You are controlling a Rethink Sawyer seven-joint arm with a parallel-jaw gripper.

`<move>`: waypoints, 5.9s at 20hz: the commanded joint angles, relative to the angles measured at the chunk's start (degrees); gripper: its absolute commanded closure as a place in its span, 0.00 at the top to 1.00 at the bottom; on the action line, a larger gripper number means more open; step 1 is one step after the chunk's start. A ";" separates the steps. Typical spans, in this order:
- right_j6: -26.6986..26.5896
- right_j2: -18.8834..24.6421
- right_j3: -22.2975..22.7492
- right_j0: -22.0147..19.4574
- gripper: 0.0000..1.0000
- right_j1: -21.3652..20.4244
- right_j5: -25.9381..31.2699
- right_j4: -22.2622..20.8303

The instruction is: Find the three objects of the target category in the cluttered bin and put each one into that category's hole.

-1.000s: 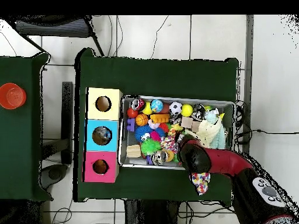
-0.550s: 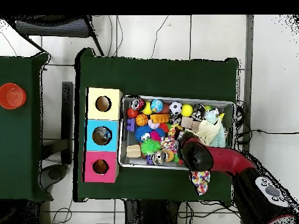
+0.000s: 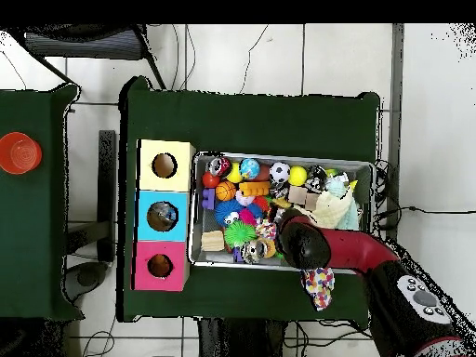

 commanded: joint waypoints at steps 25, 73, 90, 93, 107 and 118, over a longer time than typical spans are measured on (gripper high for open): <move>0.19 -1.99 -4.95 3.59 1.00 0.71 7.69 -1.27; 0.81 2.17 -5.40 -1.52 1.00 9.96 -10.78 -6.40; 2.75 1.64 -5.31 -0.37 0.00 7.05 -17.09 -9.12; 5.32 -3.94 -4.05 3.42 0.00 5.34 -18.89 -6.80; 5.67 -3.50 7.62 2.28 0.00 -10.65 -7.75 -2.24; 5.19 -4.05 9.70 2.68 0.00 -12.20 -3.67 0.65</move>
